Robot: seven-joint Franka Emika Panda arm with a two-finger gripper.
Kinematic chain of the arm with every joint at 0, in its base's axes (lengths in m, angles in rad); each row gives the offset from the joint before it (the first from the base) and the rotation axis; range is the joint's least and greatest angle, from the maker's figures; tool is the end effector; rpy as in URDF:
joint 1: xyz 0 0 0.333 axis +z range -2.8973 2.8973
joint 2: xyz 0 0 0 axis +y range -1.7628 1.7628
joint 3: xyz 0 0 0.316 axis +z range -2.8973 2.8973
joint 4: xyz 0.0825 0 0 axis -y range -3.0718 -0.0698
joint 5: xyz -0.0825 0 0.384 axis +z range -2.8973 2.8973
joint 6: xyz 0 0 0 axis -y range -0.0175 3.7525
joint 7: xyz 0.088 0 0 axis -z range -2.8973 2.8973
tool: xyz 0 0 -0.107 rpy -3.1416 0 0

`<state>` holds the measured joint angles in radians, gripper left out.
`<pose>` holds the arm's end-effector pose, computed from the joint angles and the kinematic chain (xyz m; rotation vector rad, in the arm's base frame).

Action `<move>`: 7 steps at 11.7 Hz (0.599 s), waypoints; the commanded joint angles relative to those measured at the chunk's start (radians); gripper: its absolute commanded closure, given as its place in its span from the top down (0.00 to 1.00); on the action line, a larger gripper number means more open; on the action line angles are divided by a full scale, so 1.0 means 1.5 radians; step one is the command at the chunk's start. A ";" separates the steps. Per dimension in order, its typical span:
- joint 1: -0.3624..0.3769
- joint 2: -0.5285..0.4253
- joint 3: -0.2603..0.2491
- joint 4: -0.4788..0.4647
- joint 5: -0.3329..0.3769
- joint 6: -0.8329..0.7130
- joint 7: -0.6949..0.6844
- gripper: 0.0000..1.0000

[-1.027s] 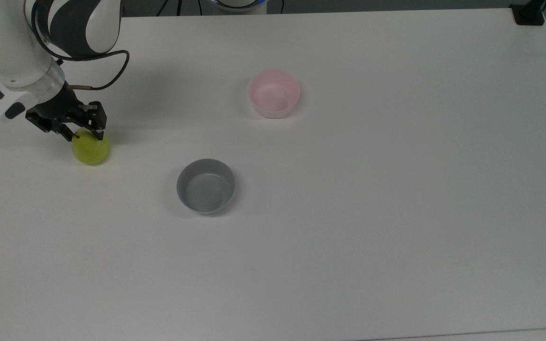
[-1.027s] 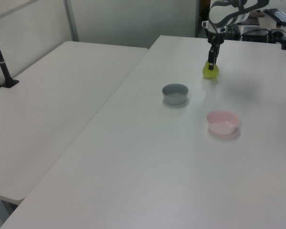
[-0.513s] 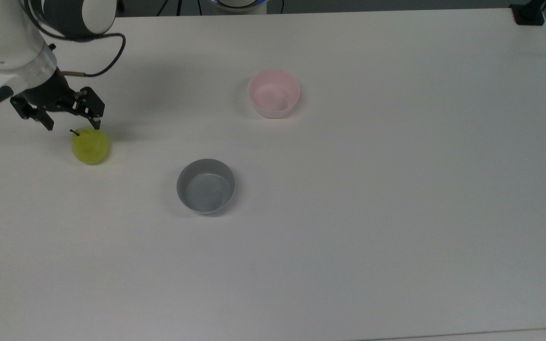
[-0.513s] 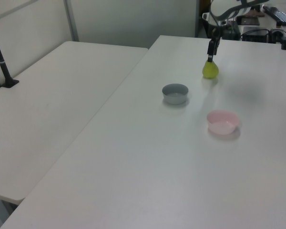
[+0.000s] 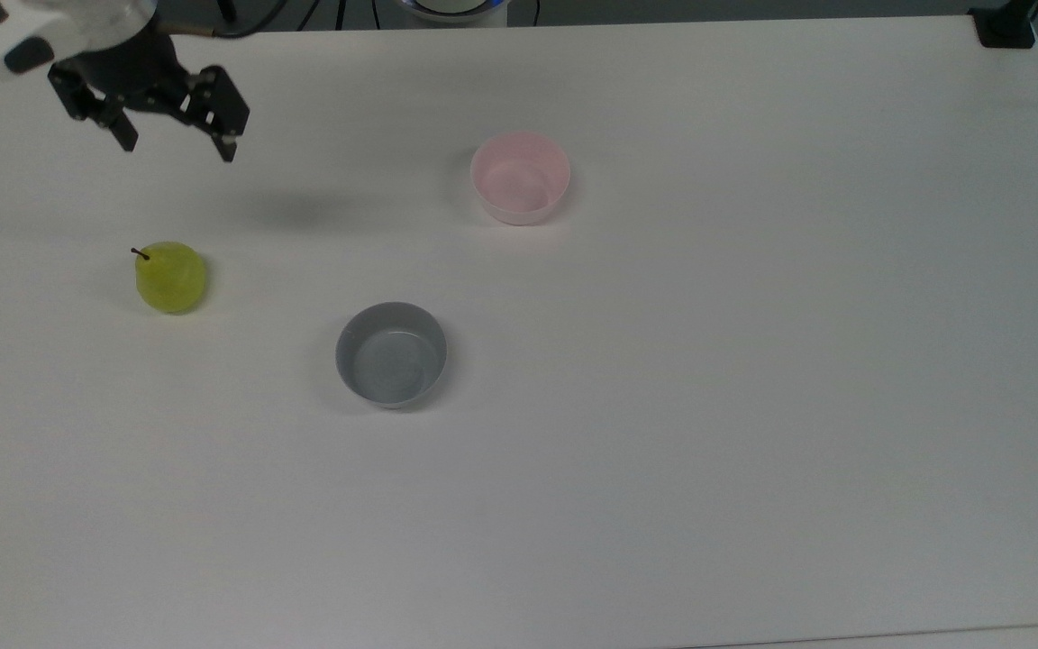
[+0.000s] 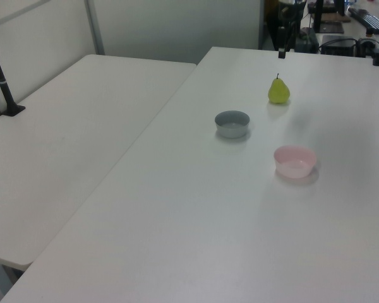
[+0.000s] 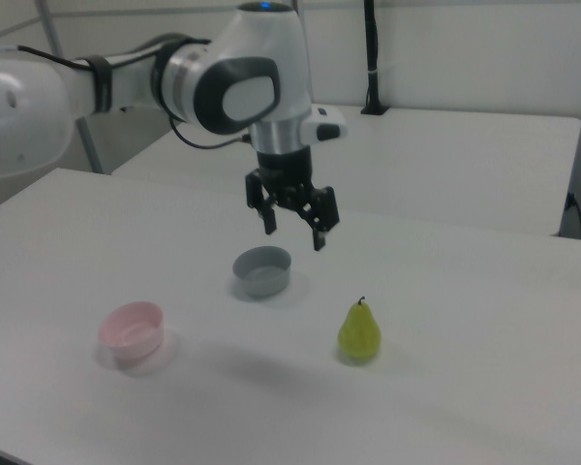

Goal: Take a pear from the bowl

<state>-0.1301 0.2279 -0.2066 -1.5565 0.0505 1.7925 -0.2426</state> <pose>0.6023 -0.1937 0.5178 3.1368 -0.1560 0.0209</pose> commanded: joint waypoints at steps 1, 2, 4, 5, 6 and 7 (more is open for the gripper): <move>0.028 -0.087 0.000 -0.016 -0.004 -0.075 0.023 1.00; 0.039 -0.112 0.001 -0.015 -0.002 -0.104 0.023 1.00; 0.069 -0.153 0.001 -0.016 0.014 -0.145 0.042 1.00; 0.090 -0.159 0.000 -0.018 0.015 -0.161 0.094 1.00; 0.108 -0.162 0.001 -0.018 0.015 -0.168 0.125 1.00; 0.124 -0.164 0.001 -0.021 0.016 -0.161 0.120 1.00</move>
<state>0.0030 0.0019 -0.2040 -1.5584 0.0660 1.5551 -0.1123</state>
